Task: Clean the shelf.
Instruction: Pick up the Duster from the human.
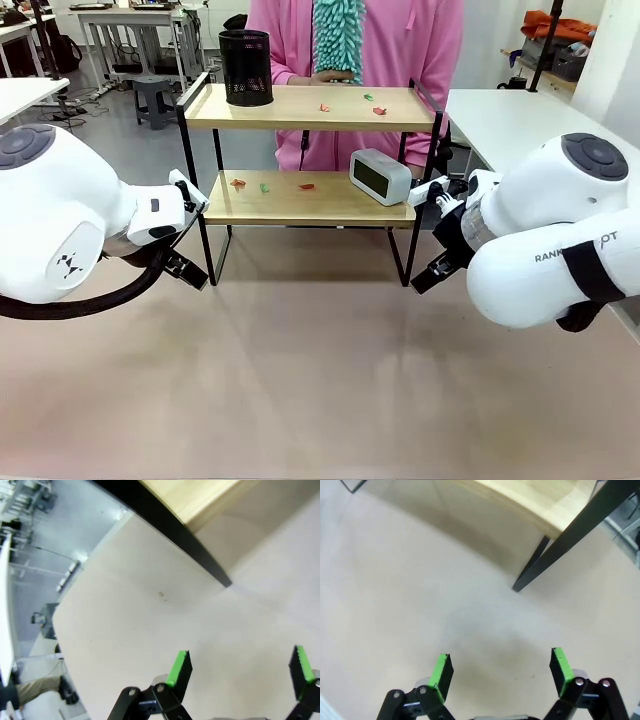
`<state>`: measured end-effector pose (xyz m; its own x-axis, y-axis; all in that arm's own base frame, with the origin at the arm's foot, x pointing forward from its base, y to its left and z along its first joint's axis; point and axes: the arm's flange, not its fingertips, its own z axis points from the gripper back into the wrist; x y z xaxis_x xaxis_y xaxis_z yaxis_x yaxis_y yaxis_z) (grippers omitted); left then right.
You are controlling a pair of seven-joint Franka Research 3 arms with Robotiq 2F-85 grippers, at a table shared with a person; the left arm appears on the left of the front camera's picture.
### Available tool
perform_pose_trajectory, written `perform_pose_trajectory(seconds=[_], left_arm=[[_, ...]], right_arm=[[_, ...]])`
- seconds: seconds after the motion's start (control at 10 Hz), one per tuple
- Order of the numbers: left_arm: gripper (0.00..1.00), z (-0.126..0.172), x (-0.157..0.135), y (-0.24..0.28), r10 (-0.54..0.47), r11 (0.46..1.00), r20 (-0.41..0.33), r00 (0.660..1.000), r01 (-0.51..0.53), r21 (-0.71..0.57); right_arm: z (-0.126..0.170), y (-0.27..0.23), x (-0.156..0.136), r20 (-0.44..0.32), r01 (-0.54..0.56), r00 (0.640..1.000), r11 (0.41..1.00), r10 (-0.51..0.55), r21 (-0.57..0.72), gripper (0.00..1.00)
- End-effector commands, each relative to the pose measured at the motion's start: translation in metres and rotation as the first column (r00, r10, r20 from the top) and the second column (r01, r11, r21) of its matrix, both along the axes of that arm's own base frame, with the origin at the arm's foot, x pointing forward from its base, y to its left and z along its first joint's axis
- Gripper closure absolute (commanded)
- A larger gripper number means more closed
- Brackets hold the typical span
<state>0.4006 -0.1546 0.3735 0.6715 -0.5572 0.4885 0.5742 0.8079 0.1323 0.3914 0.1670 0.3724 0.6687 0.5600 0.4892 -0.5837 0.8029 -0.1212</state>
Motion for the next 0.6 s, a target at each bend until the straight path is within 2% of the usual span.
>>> perform_pose_trajectory(seconds=[0.0,0.1,0.2,0.3,0.4,0.5], left_arm=[[0.00,0.042,-0.026,0.024,-0.175,0.983,-0.122,0.977,0.167,-0.069],[0.00,0.063,-0.040,0.048,-0.228,0.969,-0.171,0.959,0.206,-0.138],[0.00,0.085,-0.055,0.082,-0.320,0.919,-0.133,0.938,0.272,-0.286],[0.00,0.095,-0.063,0.115,-0.299,0.870,-0.085,0.950,0.235,-0.432],[0.00,0.097,-0.066,0.150,-0.281,0.796,-0.025,0.959,0.218,-0.565],[0.00,0.094,-0.064,0.187,-0.229,0.682,0.014,0.973,0.171,-0.711]], right_arm=[[0.059,-0.033,-0.017,-0.166,0.060,0.986,0.983,-0.031,0.171,0.00],[0.096,-0.061,-0.031,-0.233,0.206,0.963,0.929,-0.137,0.308,0.00],[0.133,-0.103,-0.046,-0.328,0.305,0.934,0.801,-0.145,0.515,0.00],[0.152,-0.141,-0.054,-0.387,0.397,0.906,0.662,-0.172,0.636,0.00],[0.158,-0.178,-0.060,-0.427,0.434,0.892,0.552,-0.150,0.712,0.00],[0.151,-0.214,-0.058,-0.480,0.496,0.863,0.435,-0.155,0.751,0.00]])
